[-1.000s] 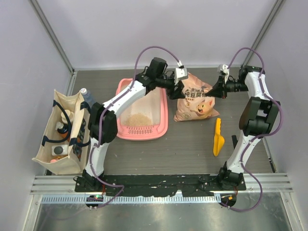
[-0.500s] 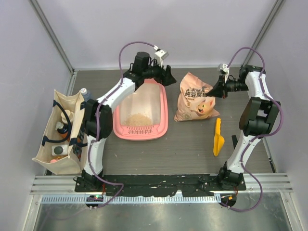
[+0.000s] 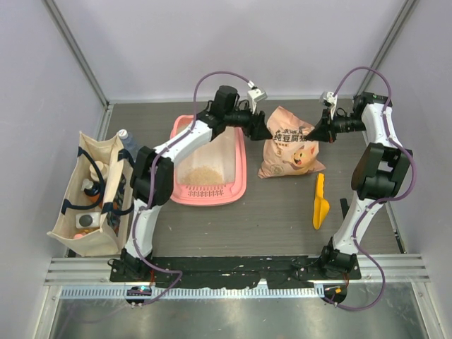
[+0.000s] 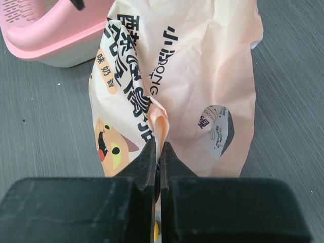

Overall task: Fill the litter box with clean litter
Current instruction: Close the cat litter bag at the center of the board.

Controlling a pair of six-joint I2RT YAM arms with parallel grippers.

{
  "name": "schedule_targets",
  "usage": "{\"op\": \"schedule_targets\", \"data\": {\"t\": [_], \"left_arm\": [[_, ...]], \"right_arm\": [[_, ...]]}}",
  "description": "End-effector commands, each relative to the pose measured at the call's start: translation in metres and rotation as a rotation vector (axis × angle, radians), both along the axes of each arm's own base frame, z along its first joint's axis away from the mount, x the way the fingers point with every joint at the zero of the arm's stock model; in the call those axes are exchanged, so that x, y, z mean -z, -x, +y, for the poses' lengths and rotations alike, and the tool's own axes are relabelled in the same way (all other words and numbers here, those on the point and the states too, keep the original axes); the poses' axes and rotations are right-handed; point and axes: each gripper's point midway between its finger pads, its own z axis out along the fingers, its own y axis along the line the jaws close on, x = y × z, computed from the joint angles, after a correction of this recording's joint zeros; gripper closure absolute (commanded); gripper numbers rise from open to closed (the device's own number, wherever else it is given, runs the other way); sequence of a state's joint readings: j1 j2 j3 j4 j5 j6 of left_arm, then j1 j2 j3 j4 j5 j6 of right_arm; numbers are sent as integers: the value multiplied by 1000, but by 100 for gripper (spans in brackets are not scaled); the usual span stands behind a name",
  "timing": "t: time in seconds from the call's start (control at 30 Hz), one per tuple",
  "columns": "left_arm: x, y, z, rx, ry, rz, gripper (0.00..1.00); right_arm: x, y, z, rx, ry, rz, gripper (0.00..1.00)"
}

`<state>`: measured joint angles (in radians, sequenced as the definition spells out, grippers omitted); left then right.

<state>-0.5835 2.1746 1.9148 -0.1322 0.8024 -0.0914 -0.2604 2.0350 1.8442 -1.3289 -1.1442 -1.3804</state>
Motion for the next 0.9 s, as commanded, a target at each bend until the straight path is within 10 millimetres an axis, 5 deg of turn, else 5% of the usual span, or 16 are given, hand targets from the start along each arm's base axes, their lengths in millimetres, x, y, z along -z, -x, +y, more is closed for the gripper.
{"op": "schedule_targets", "data": {"t": [0.0,0.5,0.87], "left_arm": [[15,-16,3,-14,-37,-47,43],[7,-17,-17,4,16,-73,47],[-2,-32,-22,-55,34,-110,62]], "right_arm": [[-60,27,11,24,-106,32,98],[-58,29,11,28,-107,46,98],[-53,31,11,29,-100,62,98]]}}
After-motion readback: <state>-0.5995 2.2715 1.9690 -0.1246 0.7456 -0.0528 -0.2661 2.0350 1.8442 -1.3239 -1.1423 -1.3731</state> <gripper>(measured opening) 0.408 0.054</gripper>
